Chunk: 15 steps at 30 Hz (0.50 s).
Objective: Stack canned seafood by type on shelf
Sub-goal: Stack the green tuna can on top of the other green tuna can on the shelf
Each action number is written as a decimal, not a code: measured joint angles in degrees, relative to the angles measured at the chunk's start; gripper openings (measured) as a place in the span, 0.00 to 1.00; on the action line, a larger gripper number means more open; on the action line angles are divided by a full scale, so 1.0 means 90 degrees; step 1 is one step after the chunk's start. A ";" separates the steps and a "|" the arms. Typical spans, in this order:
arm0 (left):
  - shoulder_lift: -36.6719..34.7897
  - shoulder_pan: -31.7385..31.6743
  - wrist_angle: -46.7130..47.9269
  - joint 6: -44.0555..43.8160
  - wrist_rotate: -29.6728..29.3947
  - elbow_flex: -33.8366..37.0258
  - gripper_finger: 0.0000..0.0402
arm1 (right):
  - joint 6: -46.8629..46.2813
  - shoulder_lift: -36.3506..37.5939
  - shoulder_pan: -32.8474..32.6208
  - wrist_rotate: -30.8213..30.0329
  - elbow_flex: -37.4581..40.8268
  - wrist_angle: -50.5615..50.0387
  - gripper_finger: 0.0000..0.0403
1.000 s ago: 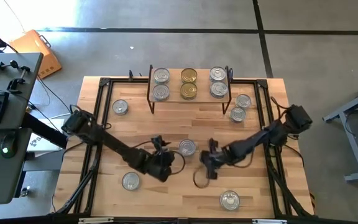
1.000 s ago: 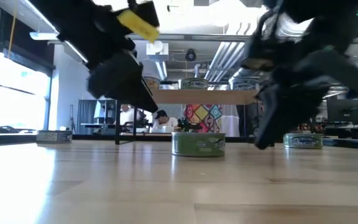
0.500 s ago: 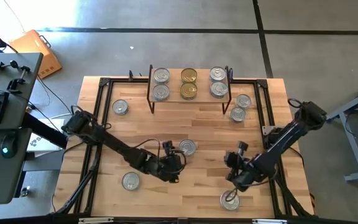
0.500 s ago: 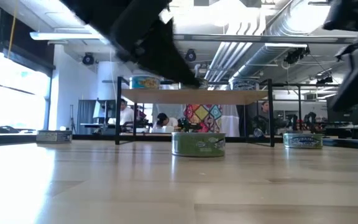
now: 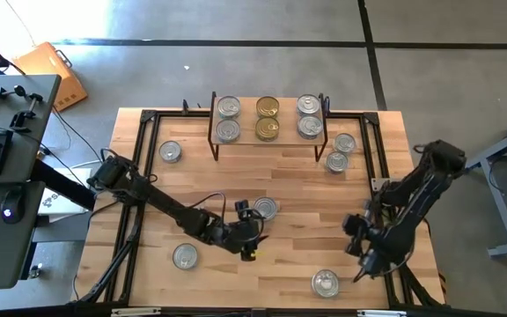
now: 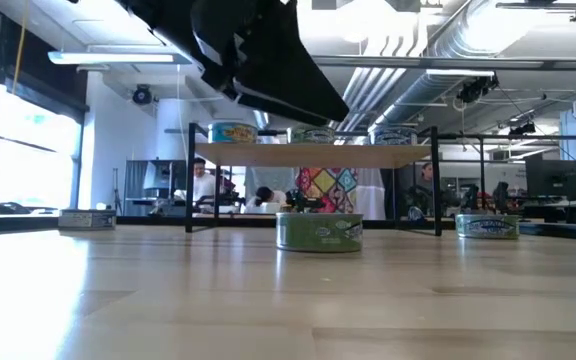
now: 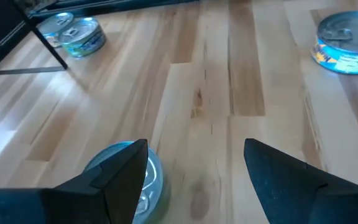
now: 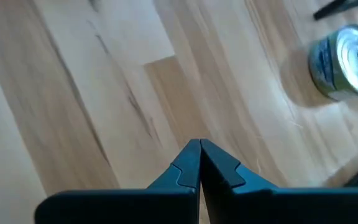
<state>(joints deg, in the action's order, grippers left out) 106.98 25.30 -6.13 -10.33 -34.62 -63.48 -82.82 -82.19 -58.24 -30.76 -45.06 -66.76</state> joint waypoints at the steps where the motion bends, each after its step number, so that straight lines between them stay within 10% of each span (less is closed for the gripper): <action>1: 0.0000 -0.0002 -0.0038 0.0000 0.0001 0.0000 0.64 | -0.0141 0.0209 -0.0045 0.0009 0.0168 0.0070 0.00; 9: 0.0000 -0.0056 -0.0167 0.0068 -0.0014 0.0000 0.64 | -0.0885 0.1810 0.0511 -0.1048 0.1258 0.0410 0.00; 15: 0.0000 -0.0066 -0.0170 0.0066 -0.0016 0.0000 0.64 | 0.0665 0.2400 0.2009 -0.1013 0.1266 0.0461 0.08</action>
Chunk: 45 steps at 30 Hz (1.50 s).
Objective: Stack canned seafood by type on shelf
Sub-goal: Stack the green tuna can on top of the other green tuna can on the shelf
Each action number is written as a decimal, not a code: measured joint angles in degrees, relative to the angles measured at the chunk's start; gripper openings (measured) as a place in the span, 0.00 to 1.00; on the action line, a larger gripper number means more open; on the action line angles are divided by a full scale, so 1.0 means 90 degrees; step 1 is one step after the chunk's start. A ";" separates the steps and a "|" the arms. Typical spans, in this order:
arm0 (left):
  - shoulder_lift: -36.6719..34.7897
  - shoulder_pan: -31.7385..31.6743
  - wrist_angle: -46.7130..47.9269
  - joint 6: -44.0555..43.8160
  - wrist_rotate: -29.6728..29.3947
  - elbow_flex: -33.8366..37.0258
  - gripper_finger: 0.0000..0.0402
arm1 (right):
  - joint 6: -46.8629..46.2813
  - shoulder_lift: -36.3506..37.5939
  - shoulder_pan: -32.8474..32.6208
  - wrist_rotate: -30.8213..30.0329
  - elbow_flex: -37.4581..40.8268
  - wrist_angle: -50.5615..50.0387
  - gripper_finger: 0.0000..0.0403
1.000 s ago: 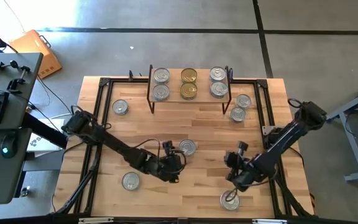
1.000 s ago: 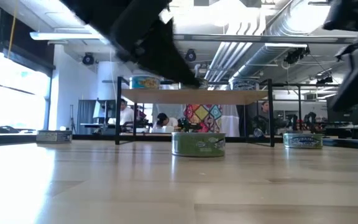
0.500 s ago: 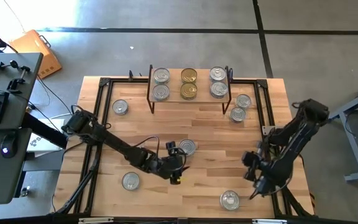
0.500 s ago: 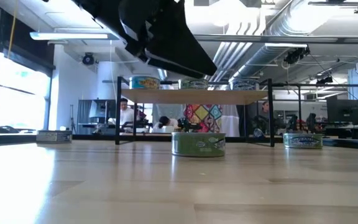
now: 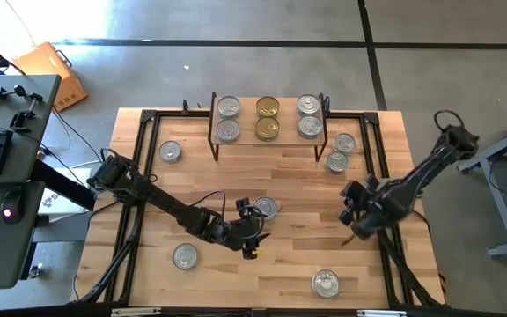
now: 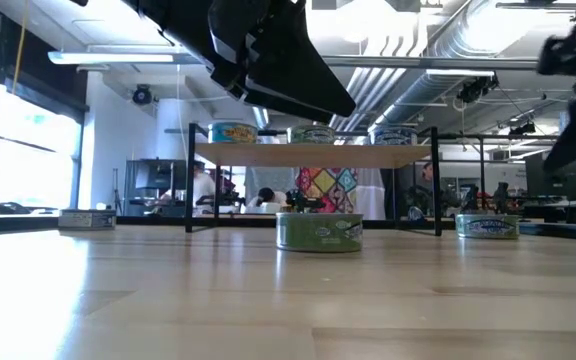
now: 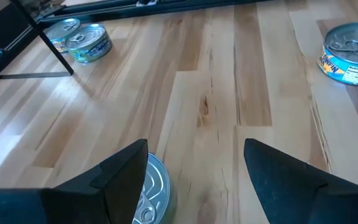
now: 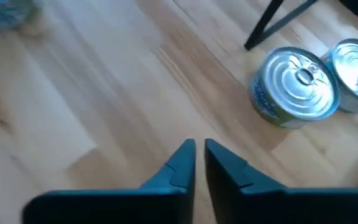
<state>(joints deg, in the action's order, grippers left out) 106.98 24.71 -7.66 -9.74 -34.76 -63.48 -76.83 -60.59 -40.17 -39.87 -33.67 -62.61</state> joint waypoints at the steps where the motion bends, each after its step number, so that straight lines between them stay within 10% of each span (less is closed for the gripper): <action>1: 0.0000 0.0000 0.0000 -0.0003 0.0000 0.0000 0.64 | 0.0443 0.0048 0.0288 0.0173 0.0000 0.0067 0.12; 12: 0.0000 0.0027 0.0035 -0.0027 0.0000 0.0000 0.64 | 0.6119 -0.0105 0.3049 0.1642 -0.0002 0.2244 0.48; 28: 0.0000 0.0107 0.0068 0.0041 0.0007 0.0002 0.64 | 0.7478 -0.0781 0.5737 0.2331 0.0000 0.2840 0.49; 45: 0.0000 0.0180 0.0051 -0.0010 0.0019 0.0002 0.64 | 0.7419 -0.1664 0.5749 0.3450 -0.0198 0.2858 0.49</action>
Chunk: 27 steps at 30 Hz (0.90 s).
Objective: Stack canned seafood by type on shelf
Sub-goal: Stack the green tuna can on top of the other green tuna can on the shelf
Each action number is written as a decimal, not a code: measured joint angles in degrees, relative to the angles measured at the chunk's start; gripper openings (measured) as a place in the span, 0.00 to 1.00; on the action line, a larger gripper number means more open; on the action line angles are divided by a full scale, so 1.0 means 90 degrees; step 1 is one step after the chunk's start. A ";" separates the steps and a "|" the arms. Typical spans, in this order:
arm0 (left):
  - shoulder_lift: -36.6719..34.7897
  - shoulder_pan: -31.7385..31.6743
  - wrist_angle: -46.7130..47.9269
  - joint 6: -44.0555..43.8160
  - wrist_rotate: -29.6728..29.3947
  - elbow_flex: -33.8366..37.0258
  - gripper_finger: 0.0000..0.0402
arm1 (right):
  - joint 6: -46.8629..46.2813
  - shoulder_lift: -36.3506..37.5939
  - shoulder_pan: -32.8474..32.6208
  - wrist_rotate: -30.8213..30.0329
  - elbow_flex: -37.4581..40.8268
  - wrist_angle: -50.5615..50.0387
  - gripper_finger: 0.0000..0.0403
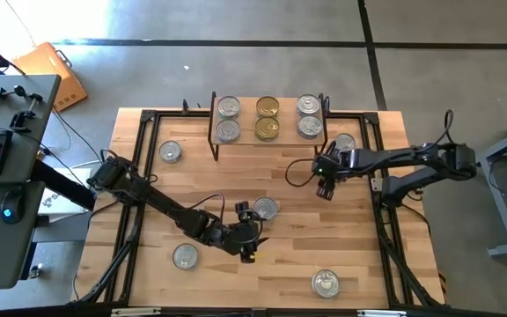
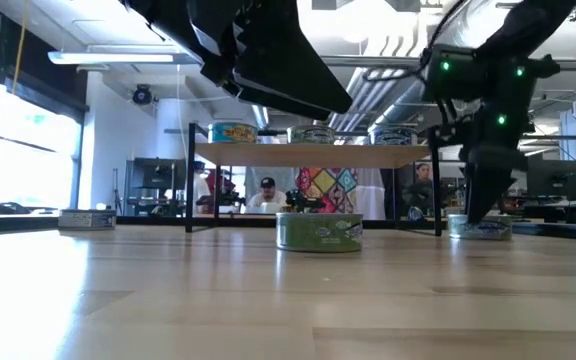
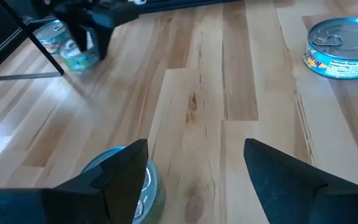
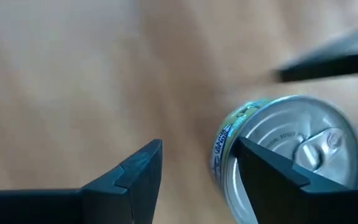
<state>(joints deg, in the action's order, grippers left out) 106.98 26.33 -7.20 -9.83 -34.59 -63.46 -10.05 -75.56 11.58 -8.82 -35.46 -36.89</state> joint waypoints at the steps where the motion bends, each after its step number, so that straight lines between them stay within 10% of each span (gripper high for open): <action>1: 0.0000 0.0000 -0.0003 -0.0002 0.0000 0.0000 0.64 | -0.0045 0.0028 -0.0069 0.0212 -0.0066 -0.0014 0.49; 10: 0.0000 0.0012 0.0001 -0.0063 0.0000 0.0000 0.64 | 0.0257 0.0052 -0.1341 0.2262 -0.0545 0.1251 0.49; 22: 0.0000 0.0082 0.0003 -0.0061 0.0010 0.0000 0.64 | -0.0942 -0.0002 -0.4036 -0.2433 -0.0545 0.0464 0.49; 27: 0.0000 0.0058 -0.0007 -0.0034 0.0010 0.0001 0.64 | -0.1106 -0.0366 -0.4089 -0.2693 -0.0545 0.0276 0.48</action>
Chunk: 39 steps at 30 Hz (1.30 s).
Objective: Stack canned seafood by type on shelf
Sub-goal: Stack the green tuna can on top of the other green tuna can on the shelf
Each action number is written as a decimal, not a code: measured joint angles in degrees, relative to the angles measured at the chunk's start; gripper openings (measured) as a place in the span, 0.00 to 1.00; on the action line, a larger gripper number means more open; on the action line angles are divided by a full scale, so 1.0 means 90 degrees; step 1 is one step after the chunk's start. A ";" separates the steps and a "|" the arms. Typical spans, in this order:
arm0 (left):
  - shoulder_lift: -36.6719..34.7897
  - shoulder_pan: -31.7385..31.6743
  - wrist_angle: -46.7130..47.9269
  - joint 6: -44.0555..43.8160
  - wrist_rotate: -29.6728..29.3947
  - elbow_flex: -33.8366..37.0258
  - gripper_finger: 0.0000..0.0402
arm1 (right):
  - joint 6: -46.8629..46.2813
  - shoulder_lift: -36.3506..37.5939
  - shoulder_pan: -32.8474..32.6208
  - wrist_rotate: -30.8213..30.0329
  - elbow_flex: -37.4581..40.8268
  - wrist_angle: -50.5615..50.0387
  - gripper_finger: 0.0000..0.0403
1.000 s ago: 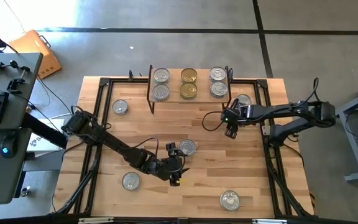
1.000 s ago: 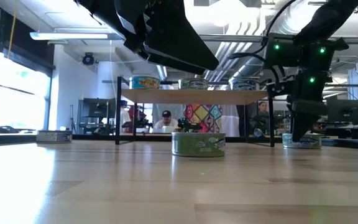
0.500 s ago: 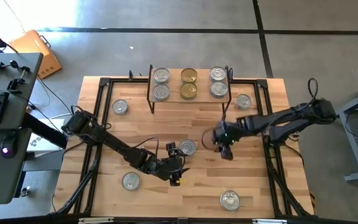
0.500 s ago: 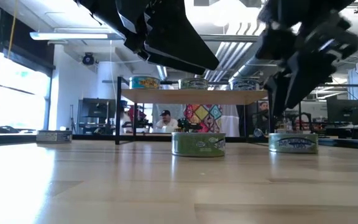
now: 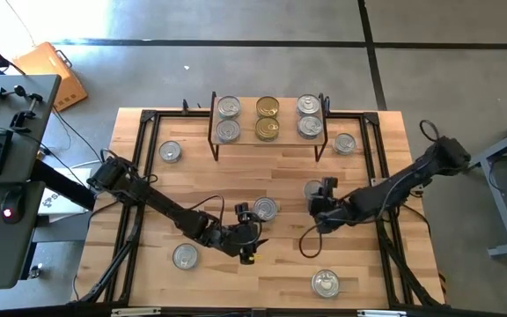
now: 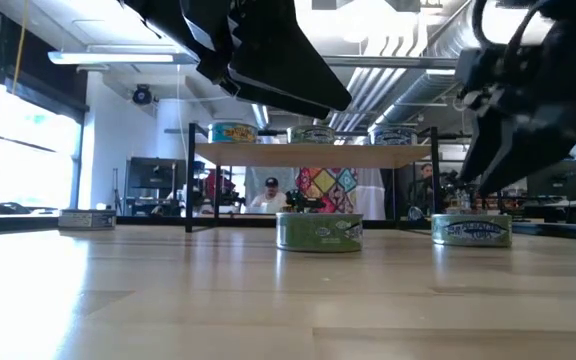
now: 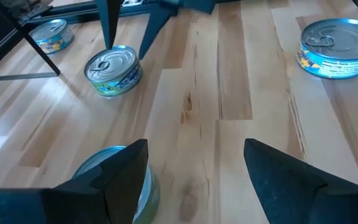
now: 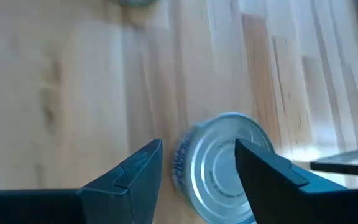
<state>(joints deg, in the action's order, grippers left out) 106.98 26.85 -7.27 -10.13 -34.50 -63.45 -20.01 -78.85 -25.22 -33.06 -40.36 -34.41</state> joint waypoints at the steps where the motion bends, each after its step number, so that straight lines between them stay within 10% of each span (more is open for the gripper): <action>1: 0.0000 0.0002 0.0000 0.0044 -0.0002 0.0001 0.64 | 0.0060 -0.0124 0.0033 0.0004 0.0000 0.0002 0.46; 14: 0.0000 0.0326 0.0019 0.1177 -0.0401 0.0001 0.63 | 0.0283 -0.1011 0.0530 0.1056 -0.0037 0.1035 0.03; 25: 0.0033 0.0173 -0.0005 0.2281 0.0517 0.0001 0.62 | 0.0259 -0.1431 0.0419 0.3237 0.0005 0.4091 0.00; 34: 0.0599 -0.0366 -0.0030 0.3038 0.1687 0.0006 0.62 | 0.0236 -0.2180 -0.0036 0.2991 0.0014 0.6056 0.00; 39: 0.0668 -0.0545 -0.0008 0.2651 0.1870 0.0006 0.62 | 0.0571 -0.1993 -0.0722 0.1648 0.0007 0.7153 0.00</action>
<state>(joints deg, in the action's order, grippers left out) 112.99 21.95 -7.34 13.72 -17.67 -63.40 -14.87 -96.79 -31.71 -18.23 -40.29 29.96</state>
